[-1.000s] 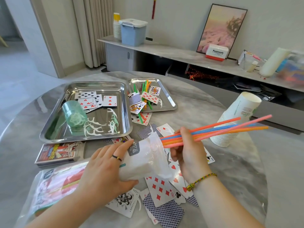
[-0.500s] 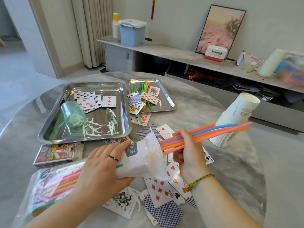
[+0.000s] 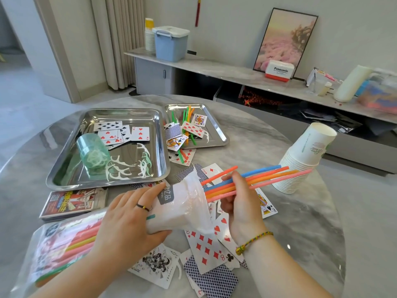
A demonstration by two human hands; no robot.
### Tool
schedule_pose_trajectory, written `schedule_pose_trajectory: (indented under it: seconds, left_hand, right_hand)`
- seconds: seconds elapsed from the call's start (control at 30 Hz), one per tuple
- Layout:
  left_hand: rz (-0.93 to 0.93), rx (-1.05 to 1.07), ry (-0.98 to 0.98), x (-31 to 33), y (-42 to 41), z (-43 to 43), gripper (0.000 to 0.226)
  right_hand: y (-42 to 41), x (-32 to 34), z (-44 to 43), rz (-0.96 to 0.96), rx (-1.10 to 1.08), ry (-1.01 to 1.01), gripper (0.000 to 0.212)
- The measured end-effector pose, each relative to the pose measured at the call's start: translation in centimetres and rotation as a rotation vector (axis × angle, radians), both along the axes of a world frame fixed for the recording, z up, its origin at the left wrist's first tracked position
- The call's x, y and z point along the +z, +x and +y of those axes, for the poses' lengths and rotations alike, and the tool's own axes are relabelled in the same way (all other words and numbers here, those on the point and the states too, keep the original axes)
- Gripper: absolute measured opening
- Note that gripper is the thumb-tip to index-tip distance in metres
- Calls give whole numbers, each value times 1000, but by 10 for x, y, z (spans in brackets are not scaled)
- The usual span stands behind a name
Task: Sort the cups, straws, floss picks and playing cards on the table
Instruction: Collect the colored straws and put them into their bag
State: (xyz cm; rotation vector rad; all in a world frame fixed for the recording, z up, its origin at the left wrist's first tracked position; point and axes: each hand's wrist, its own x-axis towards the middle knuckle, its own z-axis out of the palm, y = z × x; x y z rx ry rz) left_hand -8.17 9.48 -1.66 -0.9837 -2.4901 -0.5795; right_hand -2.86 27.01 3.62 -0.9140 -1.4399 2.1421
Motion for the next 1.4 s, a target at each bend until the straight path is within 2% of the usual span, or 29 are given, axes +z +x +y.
schedule_pose_trajectory:
  seconds: [0.1, 0.3, 0.43, 0.57, 0.63, 0.8, 1.0, 1.23, 1.4]
  left_hand:
    - [-6, 3, -9, 0, 0, 1, 75]
    - [-5, 20, -20, 0, 0, 0, 74]
    - [-14, 18, -19, 0, -2, -2, 74]
    - [-20, 18, -30, 2, -3, -4, 74]
    - [-22, 3, -41, 0, -3, -3, 74]
    - [-44, -11, -79, -4, -3, -3, 75]
    - [-54, -16, -86, -5, -4, -3, 76]
    - [-50, -24, -94, -5, -5, -3, 76]
    - [-46, -43, -107, -7, -4, -2, 78]
  right_hand:
    - [-1, -2, 3, -1, 41, 36, 31]
    - [5, -8, -17, -46, 341, 213, 27]
    - [3, -2, -7, -81, 164, 142, 43]
    - [-5, -2, 17, -12, -17, -2, 37]
    - [-5, -2, 22, 40, -40, 9, 33]
    - [-6, -7, 13, 22, 58, 94, 28]
    - [-2, -17, -14, -102, 355, 273, 28]
    - [-5, -7, 8, -67, 88, 232, 28]
    - [-5, -19, -11, -151, 267, 324, 31]
